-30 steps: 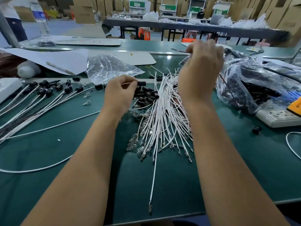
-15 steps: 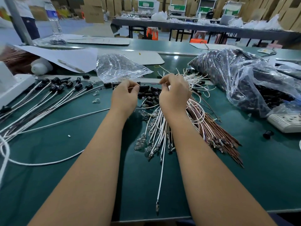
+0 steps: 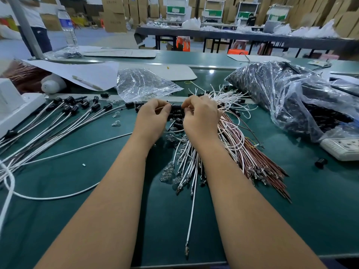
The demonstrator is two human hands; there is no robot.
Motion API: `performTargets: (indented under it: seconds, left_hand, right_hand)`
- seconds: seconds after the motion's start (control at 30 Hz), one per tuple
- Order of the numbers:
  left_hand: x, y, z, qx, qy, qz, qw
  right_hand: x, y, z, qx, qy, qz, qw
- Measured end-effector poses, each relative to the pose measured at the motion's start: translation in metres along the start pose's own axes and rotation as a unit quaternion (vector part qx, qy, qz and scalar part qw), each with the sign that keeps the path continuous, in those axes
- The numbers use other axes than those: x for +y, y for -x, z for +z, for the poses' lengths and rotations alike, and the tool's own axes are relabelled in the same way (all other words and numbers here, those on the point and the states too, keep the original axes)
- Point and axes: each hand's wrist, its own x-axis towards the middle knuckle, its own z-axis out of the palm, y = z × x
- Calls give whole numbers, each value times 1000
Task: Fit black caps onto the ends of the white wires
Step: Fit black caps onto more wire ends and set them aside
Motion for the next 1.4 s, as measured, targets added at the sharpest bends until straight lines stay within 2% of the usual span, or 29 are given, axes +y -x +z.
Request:
performTargets:
  seconds: [0.33, 0.5, 0.63, 0.8, 0.93, 1.07, 1.13, 1.2, 1.27, 1.3, 1.33, 1.4]
  left_hand:
    - [7, 4, 1, 3, 46, -18, 999]
    - [10, 5, -1, -9, 68, -9, 998]
    - [9, 5, -2, 2, 78, 9, 997]
    - [8, 4, -1, 13, 11, 10, 1000]
    - [4, -1, -9, 74, -29, -80, 994]
    - [0, -2, -23, 137, -177, -141, 964]
    - [-1, -2, -21, 143, -263, -114, 947]
    - [1, 0, -18, 157, -294, -31, 943]
    - [4, 2, -14, 156, -272, 80, 946]
    - [5, 3, -12, 133, -263, 129, 947]
    - [5, 3, -9, 100, -251, 162, 949]
    - [6, 4, -6, 52, -209, 173, 961]
  right_hand:
    - [-3, 1, -4, 4, -107, 0, 994]
    - [-5, 1, -4, -4, -115, -7, 993]
    - [-7, 1, -3, -10, -80, -48, 996]
    - [-2, -2, -2, -10, 37, -87, 995]
    - [2, -3, -7, 28, 108, -81, 990]
    - [6, -3, -10, 27, 109, -64, 992]
    - [3, -2, -8, 8, 109, -77, 991]
    - [-1, -1, -6, -2, 98, -89, 991]
    - [-4, 0, -6, -9, 78, -100, 992]
    - [-5, 0, -6, -14, 63, -107, 992]
    - [-6, 1, -6, -19, 46, -116, 992]
    - [-8, 4, -6, -27, 20, -136, 990]
